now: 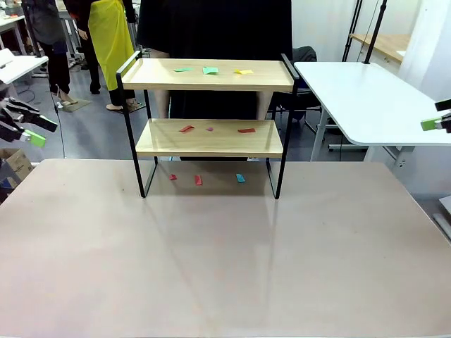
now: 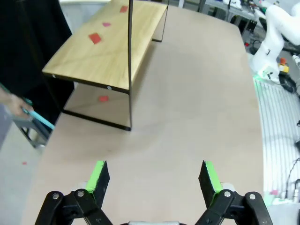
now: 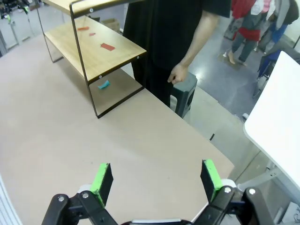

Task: Clean the shelf.
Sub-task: Pick up the Duster handed by the human.

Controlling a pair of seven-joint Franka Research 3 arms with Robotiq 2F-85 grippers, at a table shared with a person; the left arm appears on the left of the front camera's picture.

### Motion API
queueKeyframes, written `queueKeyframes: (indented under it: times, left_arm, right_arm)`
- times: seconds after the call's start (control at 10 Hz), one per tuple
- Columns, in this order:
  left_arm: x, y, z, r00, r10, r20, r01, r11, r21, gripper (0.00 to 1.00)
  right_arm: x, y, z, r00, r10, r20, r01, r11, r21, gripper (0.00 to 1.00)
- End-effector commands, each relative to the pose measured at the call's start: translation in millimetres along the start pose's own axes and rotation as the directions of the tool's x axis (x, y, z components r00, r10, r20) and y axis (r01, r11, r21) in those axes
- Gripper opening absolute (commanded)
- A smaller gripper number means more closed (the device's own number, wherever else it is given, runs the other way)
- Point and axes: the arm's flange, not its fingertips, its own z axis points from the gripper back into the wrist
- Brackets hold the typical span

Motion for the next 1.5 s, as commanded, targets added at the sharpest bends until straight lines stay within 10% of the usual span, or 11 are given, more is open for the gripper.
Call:
queueKeyframes:
  times: [0.0, 0.4, 0.8, 1.4]
  left_arm:
    - [9, -8, 10, 0.998, 0.058, -0.028, -0.058, 0.998, -0.009, 1.0]
    - [1, -2, 4, 0.999, 0.035, -0.017, -0.035, 0.999, 0.002, 1.0]
    - [-95, 77, 57, 0.906, 0.236, 0.352, -0.175, 0.965, -0.196, 1.0]
    - [-180, 120, 54, 0.841, 0.133, 0.524, -0.033, 0.98, -0.197, 1.0]
  right_arm:
    - [9, 5, 1, 1.0, 0.014, -0.022, -0.014, 1.0, -0.007, 1.0]
    - [6, 5, -1, 1.0, 0.0, -0.021, 0.0, 1.0, -0.01, 1.0]
    - [-59, -72, 16, 0.961, -0.035, 0.275, 0.003, 0.993, 0.117, 1.0]
    - [-132, -130, -6, 0.888, -0.123, 0.444, 0.043, 0.982, 0.186, 1.0]
